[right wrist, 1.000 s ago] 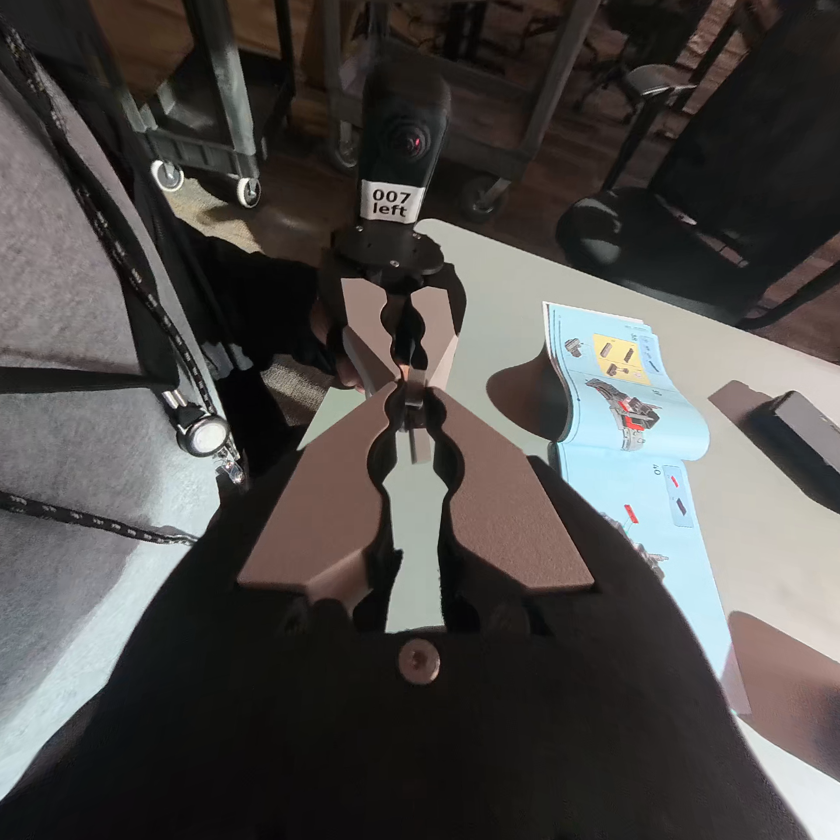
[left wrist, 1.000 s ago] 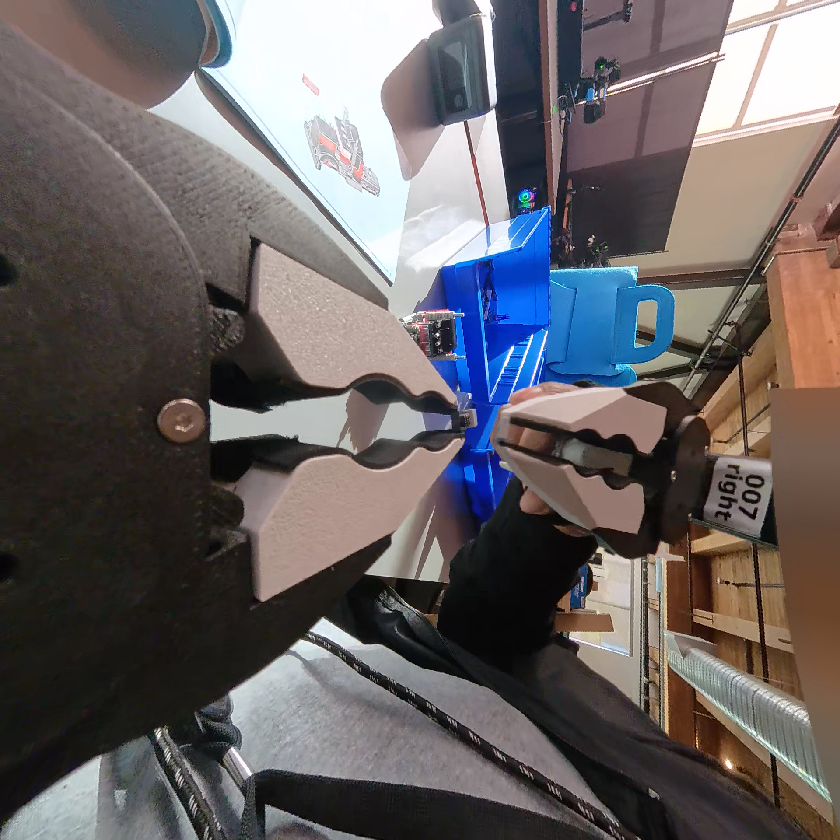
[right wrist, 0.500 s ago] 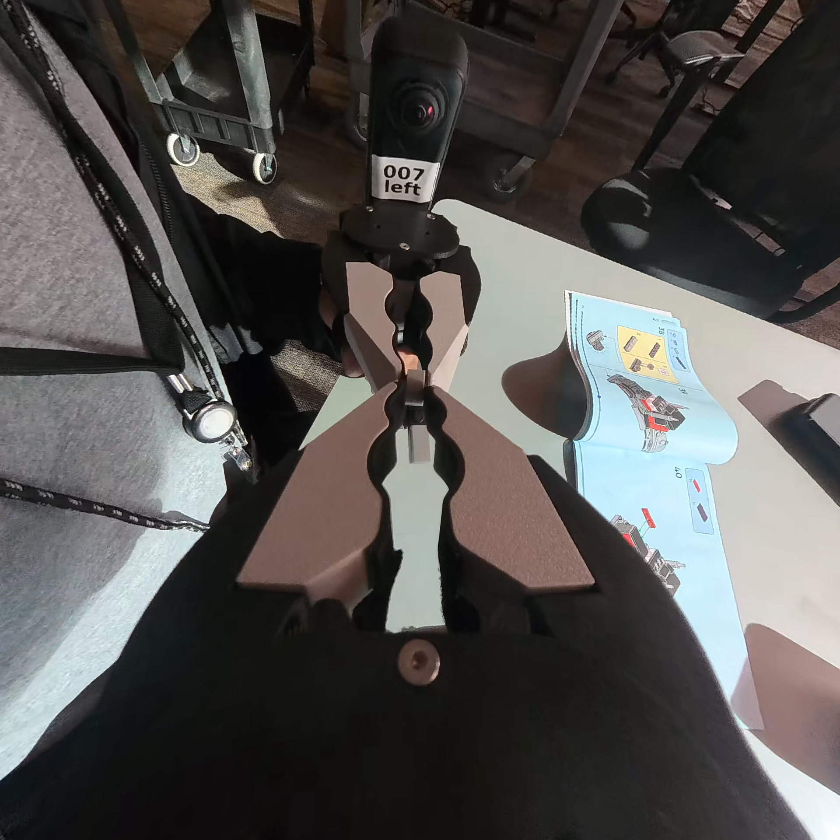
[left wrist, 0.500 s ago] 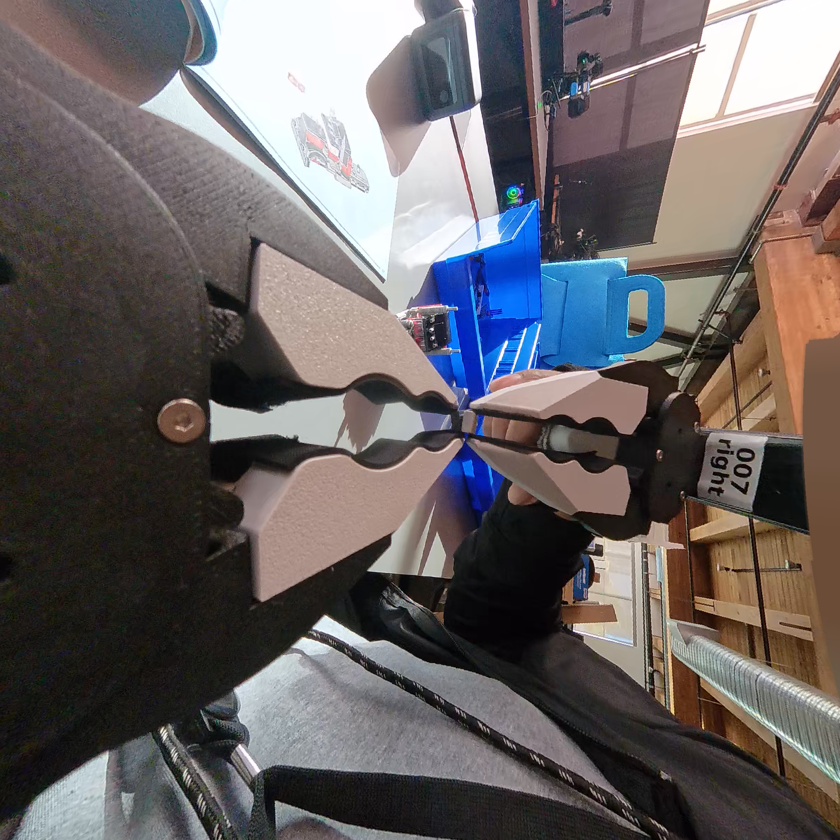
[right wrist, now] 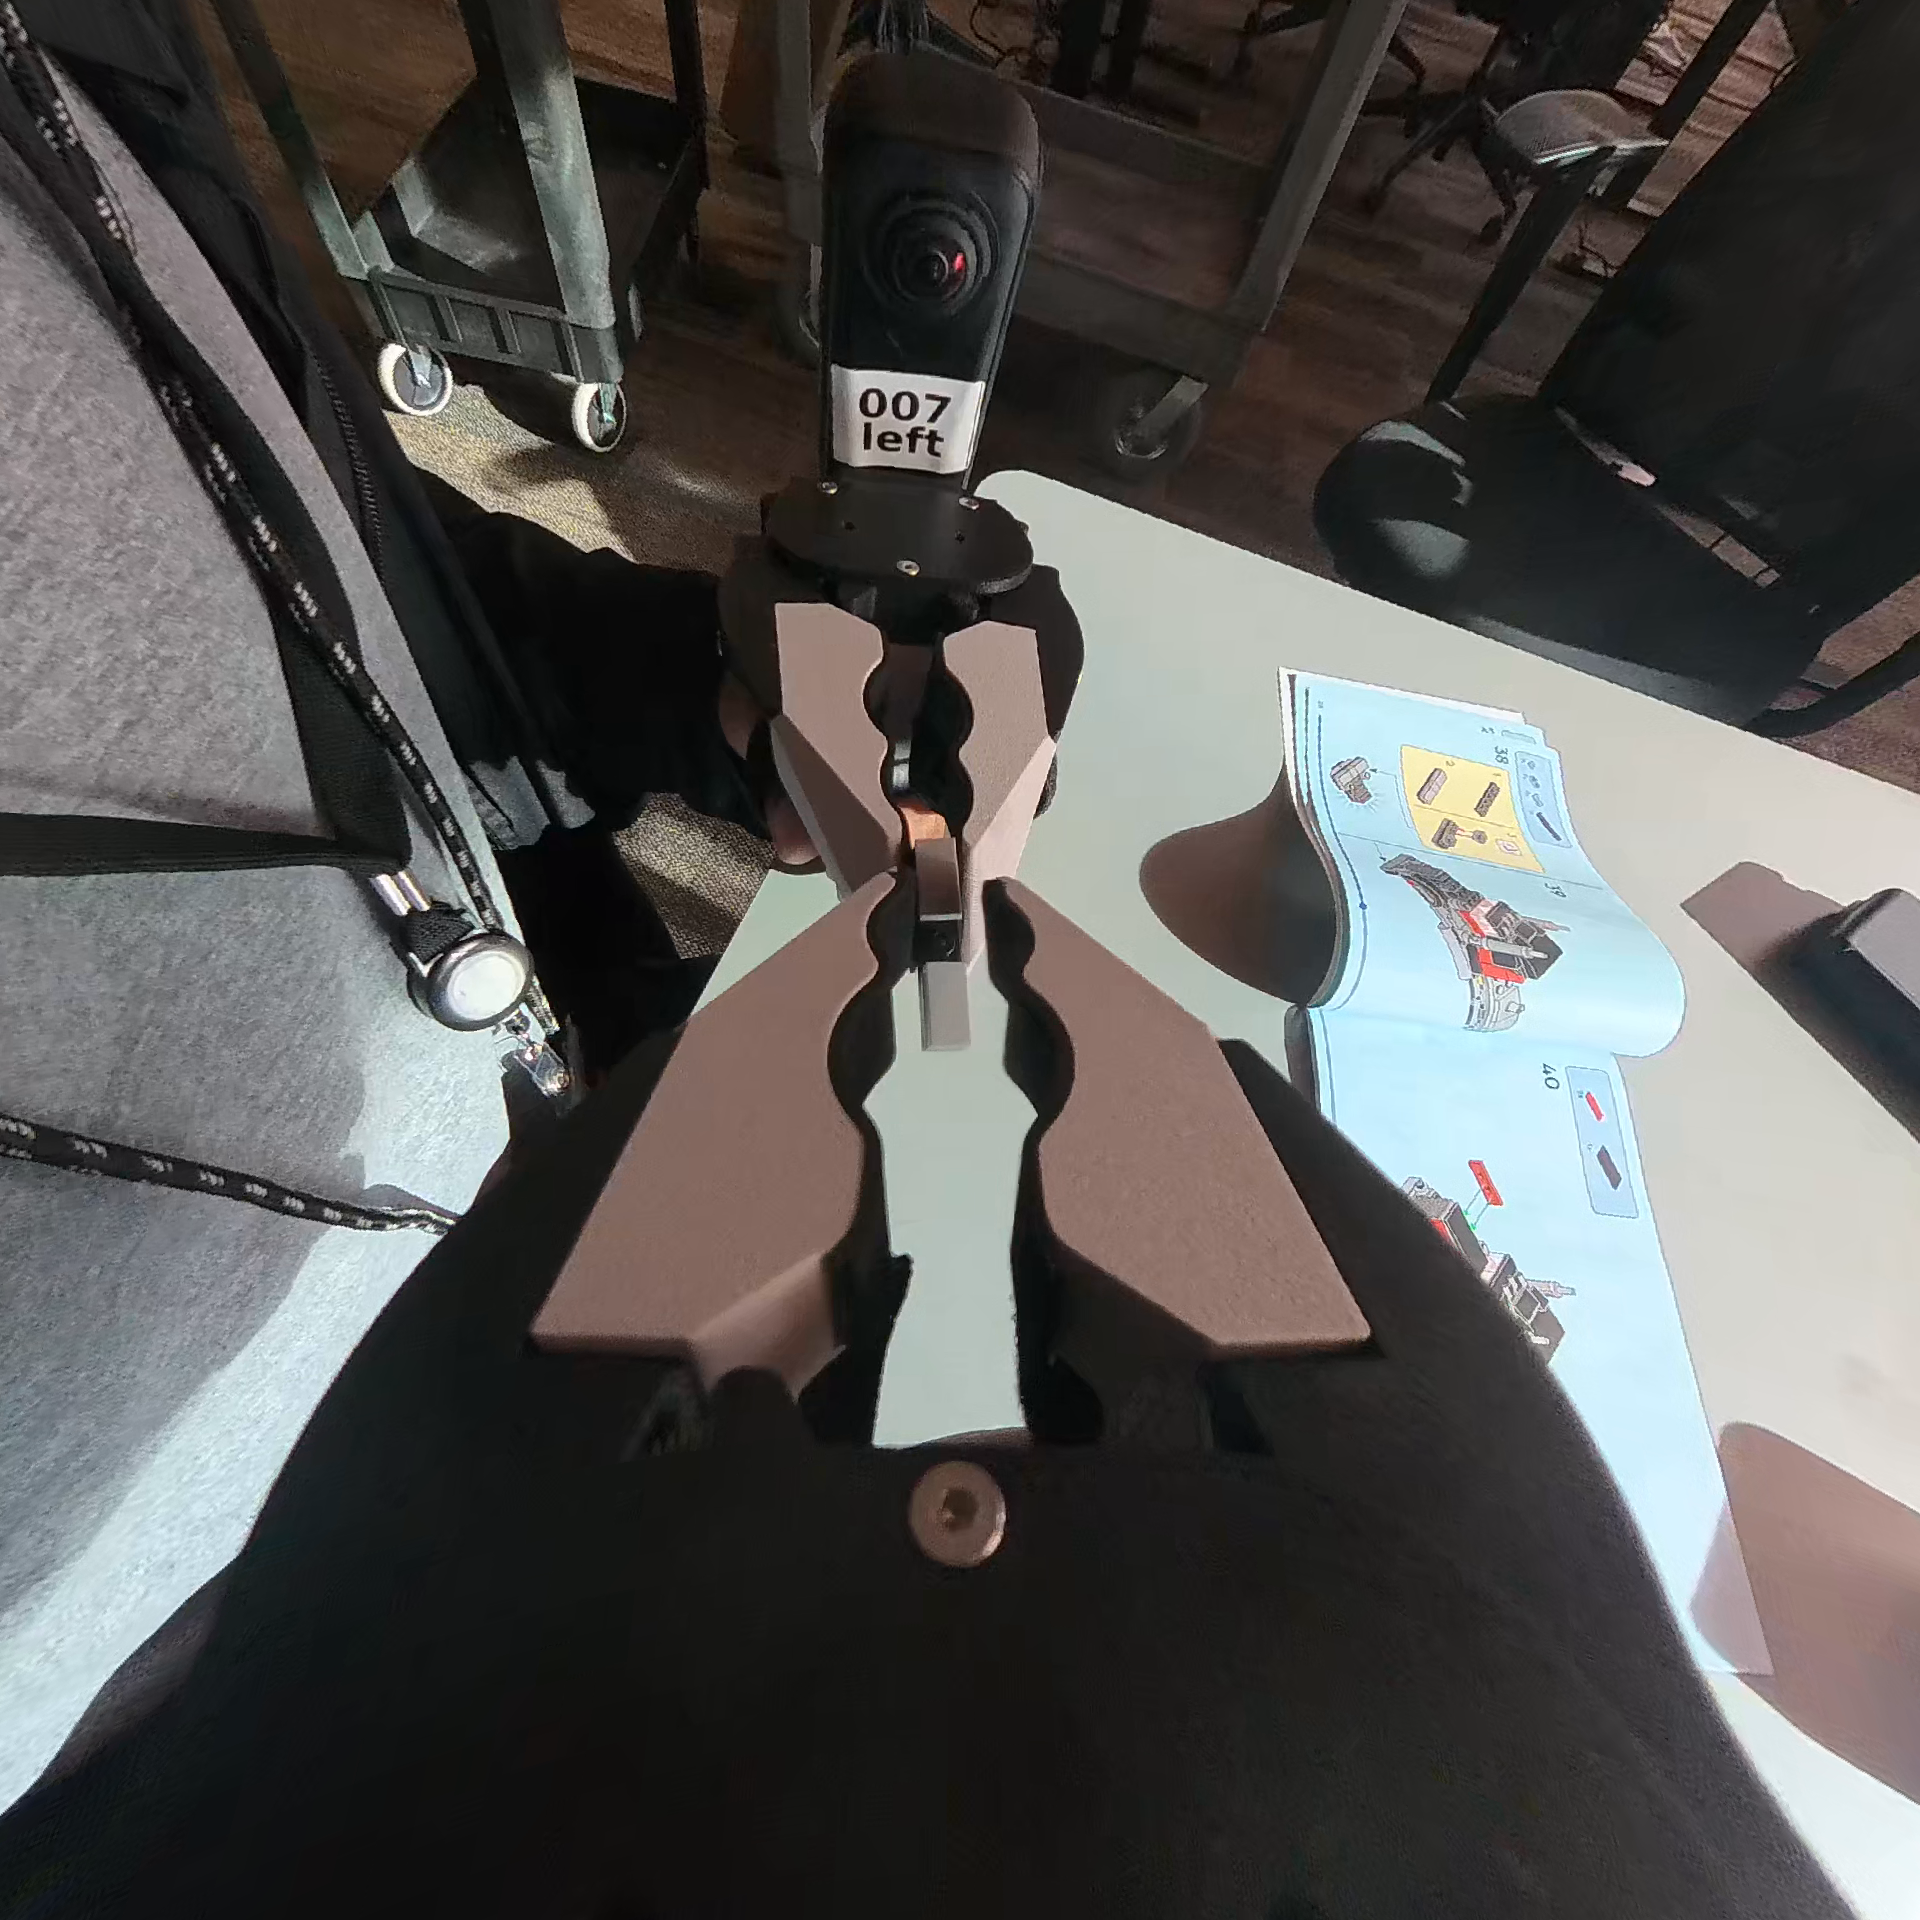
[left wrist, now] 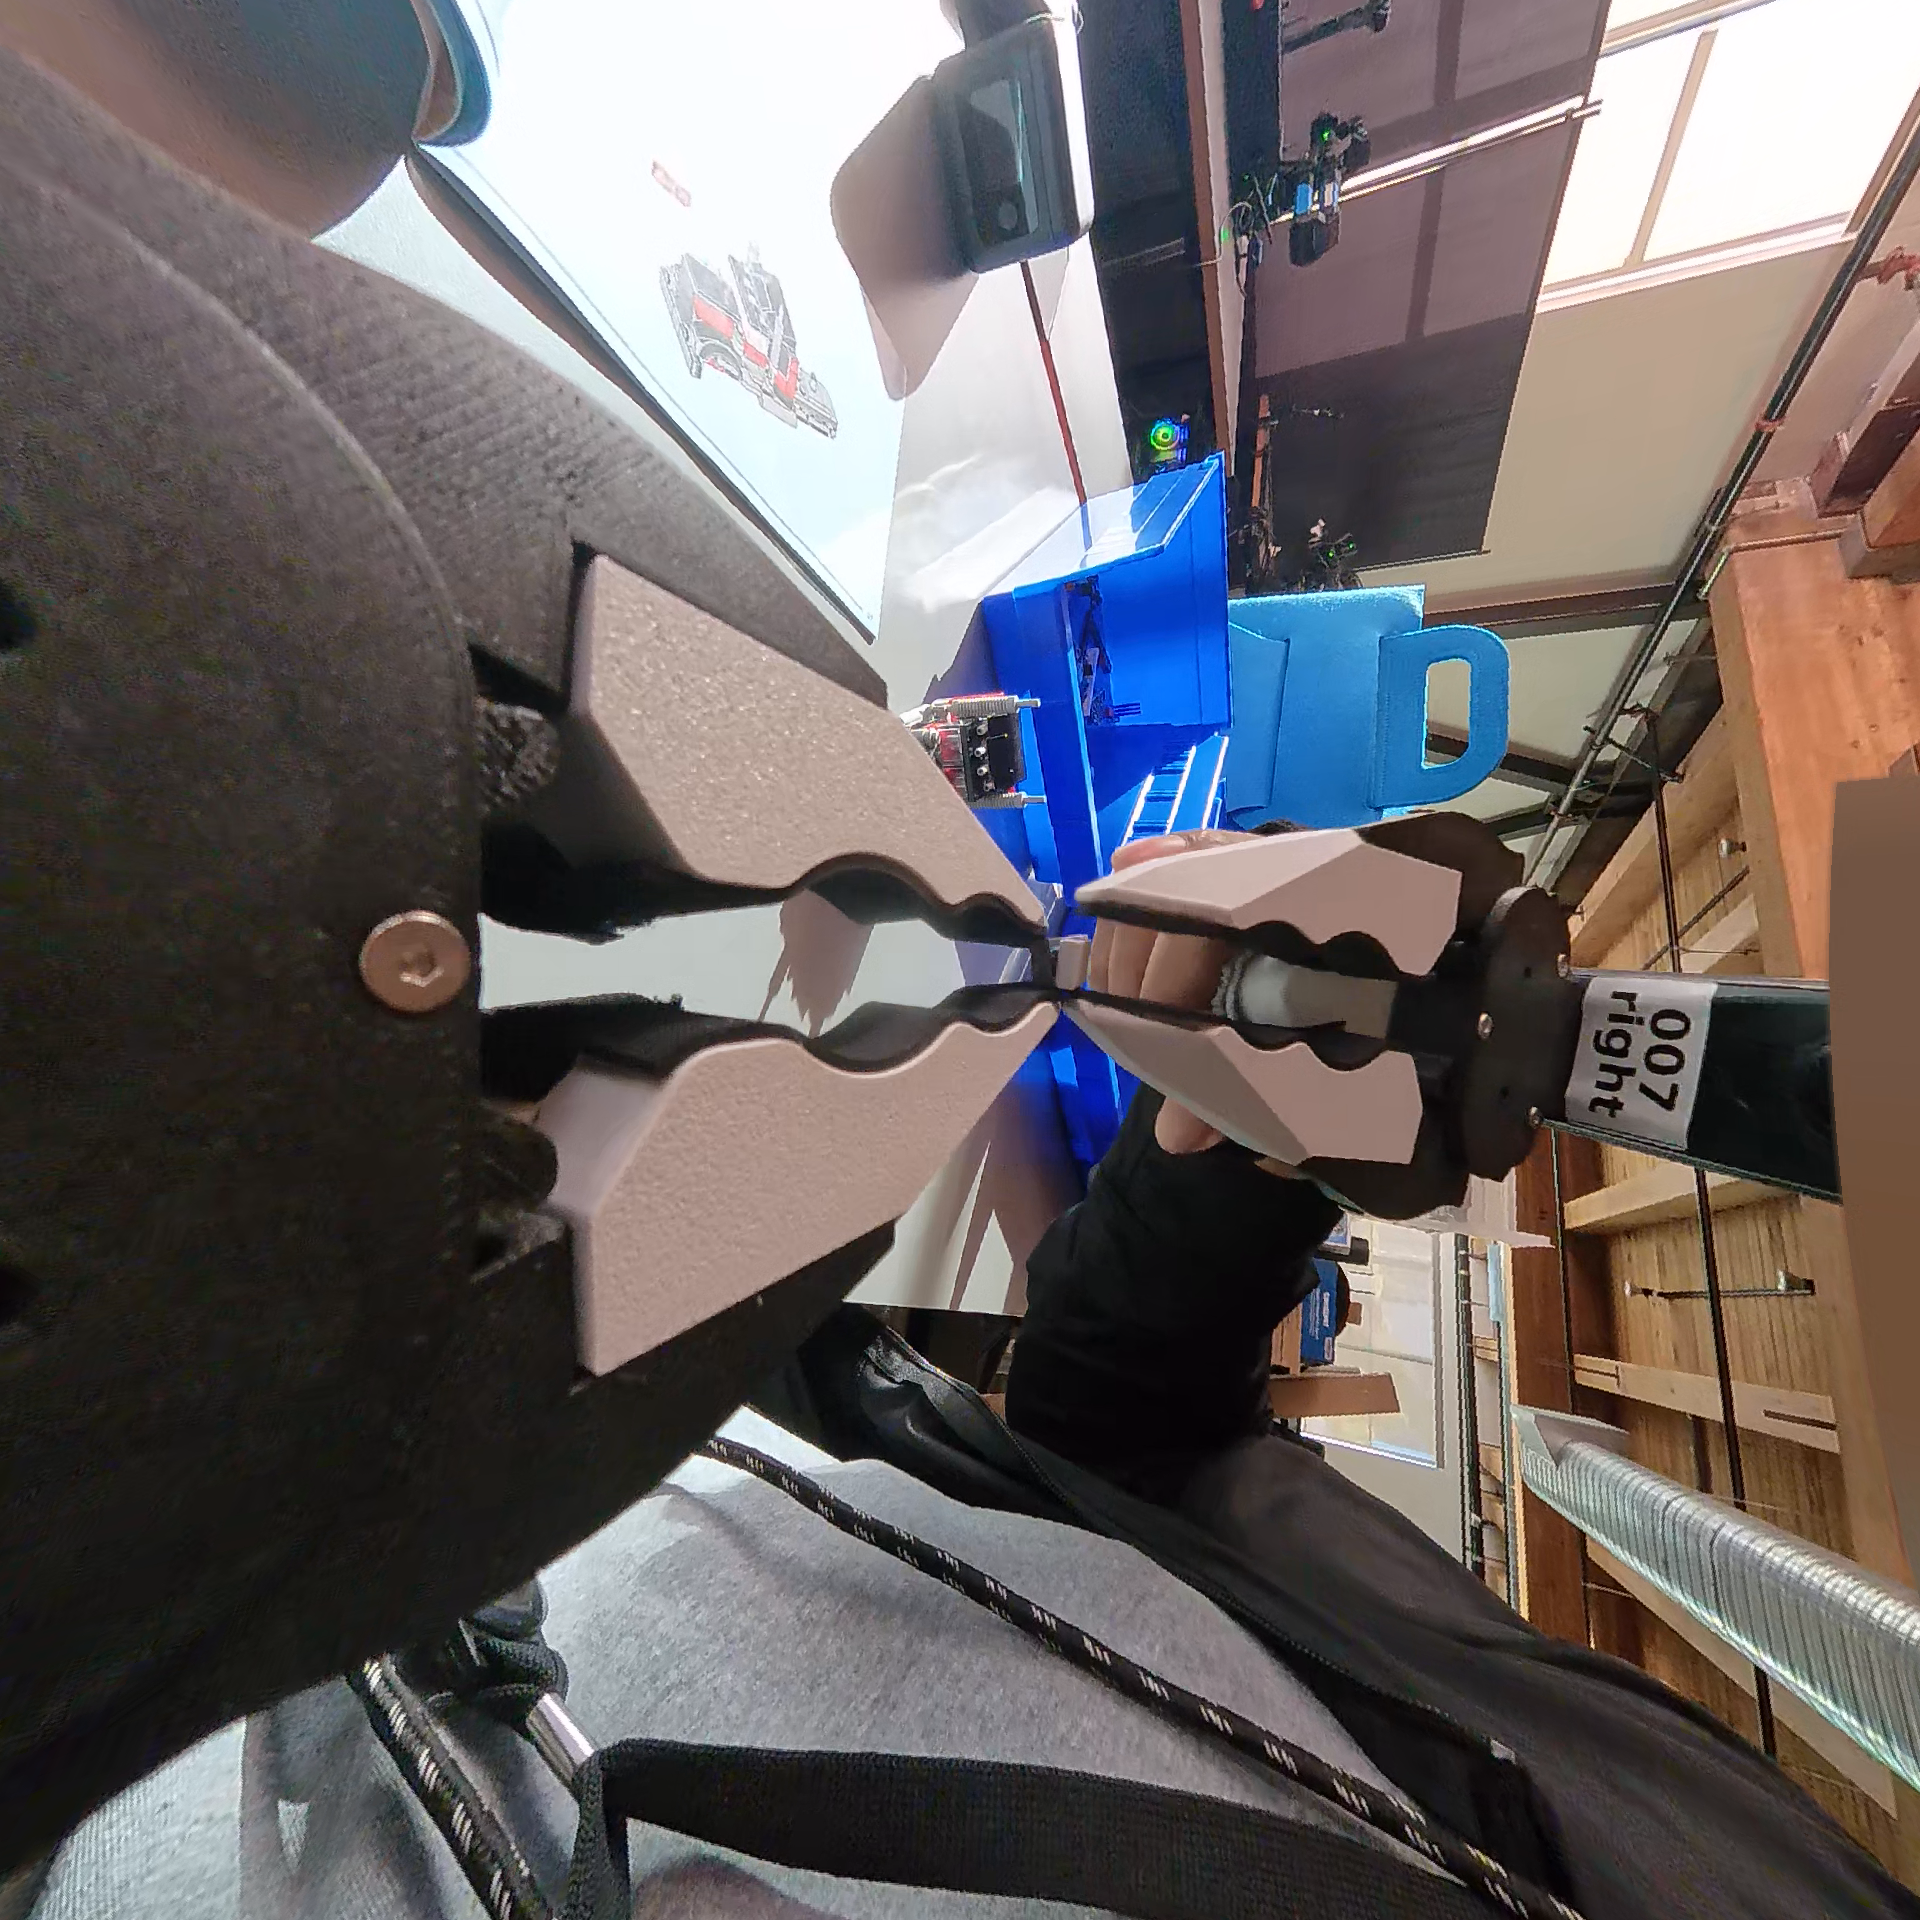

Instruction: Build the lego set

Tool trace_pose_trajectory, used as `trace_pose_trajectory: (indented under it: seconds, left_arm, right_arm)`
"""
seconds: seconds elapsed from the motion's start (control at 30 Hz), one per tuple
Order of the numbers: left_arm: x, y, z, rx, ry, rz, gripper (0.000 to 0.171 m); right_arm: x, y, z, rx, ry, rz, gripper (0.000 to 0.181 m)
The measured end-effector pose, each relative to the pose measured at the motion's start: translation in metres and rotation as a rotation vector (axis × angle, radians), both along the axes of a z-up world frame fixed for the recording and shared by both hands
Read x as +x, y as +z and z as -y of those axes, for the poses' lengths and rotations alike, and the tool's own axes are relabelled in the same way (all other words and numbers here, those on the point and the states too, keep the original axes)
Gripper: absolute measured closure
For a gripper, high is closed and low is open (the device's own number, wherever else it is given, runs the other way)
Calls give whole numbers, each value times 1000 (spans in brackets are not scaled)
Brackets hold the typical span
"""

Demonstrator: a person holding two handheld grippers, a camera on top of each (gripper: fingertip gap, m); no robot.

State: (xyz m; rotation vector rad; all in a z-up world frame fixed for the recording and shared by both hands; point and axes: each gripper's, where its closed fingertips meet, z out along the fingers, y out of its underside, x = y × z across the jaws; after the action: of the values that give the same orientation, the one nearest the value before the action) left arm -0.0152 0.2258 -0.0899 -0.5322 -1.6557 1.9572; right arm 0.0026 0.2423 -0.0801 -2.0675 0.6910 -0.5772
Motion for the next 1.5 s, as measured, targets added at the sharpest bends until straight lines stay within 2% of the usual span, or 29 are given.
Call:
trace_pose_trajectory:
  seconds: [0.17,0.27,0.5,0.7,0.87,1.3,1.5]
  left_arm:
    - [2,1,0,-4,2,-14,164]
    - [5,3,0,-7,4,-33,164]
    - [10,7,-3,-18,-11,-84,164]
    - [11,8,-4,-23,-17,-95,164]
    - [10,8,-3,-20,-17,-90,164]
    - [8,5,1,-1,-10,-74,163]
    - [8,4,3,3,-8,-68,163]
  right_arm:
    - [-1,1,1,10,2,24,158]
    - [-4,3,3,-16,22,109,153]
    - [-6,2,13,-285,51,482,146]
    - [0,2,14,-551,76,681,147]
    - [3,-2,10,-651,83,773,152]
    - [9,-5,11,-757,25,935,170]
    - [10,-6,13,-810,12,996,172]
